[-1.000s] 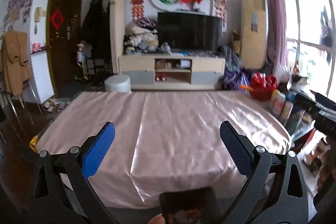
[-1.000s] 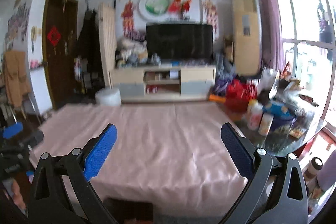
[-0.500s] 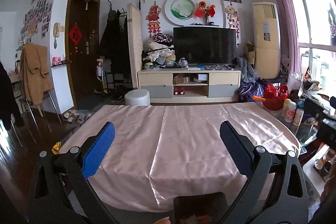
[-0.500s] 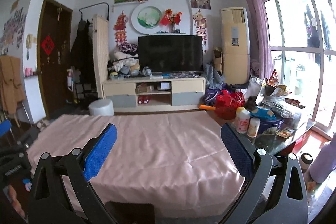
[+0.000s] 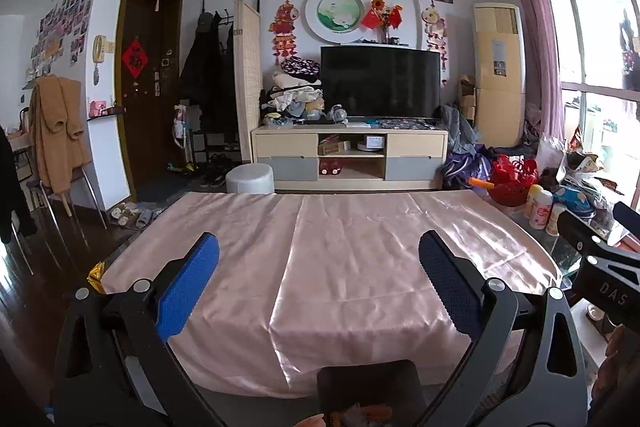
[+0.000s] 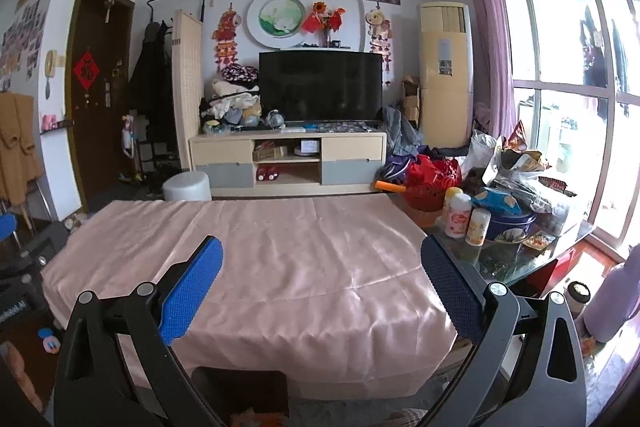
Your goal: Collect trash
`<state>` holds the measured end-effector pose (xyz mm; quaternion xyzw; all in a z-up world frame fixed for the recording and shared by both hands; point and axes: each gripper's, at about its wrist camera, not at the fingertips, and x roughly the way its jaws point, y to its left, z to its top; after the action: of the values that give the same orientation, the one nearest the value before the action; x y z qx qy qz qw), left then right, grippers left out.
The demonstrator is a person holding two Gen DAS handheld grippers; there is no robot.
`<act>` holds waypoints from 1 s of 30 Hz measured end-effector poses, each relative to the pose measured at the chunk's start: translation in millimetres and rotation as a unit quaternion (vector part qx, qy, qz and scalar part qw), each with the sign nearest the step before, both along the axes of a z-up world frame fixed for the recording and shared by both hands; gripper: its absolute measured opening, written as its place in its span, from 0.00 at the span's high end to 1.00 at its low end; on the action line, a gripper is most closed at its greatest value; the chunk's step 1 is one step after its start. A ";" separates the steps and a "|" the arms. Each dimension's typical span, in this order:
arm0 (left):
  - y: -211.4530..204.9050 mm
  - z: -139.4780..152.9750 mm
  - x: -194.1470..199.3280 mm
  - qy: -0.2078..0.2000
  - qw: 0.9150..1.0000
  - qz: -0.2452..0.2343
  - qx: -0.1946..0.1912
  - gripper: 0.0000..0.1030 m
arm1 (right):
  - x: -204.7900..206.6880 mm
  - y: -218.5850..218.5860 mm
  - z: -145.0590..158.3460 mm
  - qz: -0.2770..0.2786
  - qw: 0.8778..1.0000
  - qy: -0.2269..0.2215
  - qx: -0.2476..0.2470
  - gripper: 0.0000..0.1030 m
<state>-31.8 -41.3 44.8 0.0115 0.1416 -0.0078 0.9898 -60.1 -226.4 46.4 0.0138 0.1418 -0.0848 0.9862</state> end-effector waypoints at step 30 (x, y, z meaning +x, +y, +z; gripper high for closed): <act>4.2 -4.2 -2.0 0.000 1.000 -0.007 -0.001 0.08 | -1.1 4.1 -1.6 0.004 1.000 0.003 0.006 0.03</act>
<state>-33.8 -37.0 40.6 0.0117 0.1416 -0.0149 0.9897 -61.2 -222.3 44.9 0.0189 0.1452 -0.0799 0.9860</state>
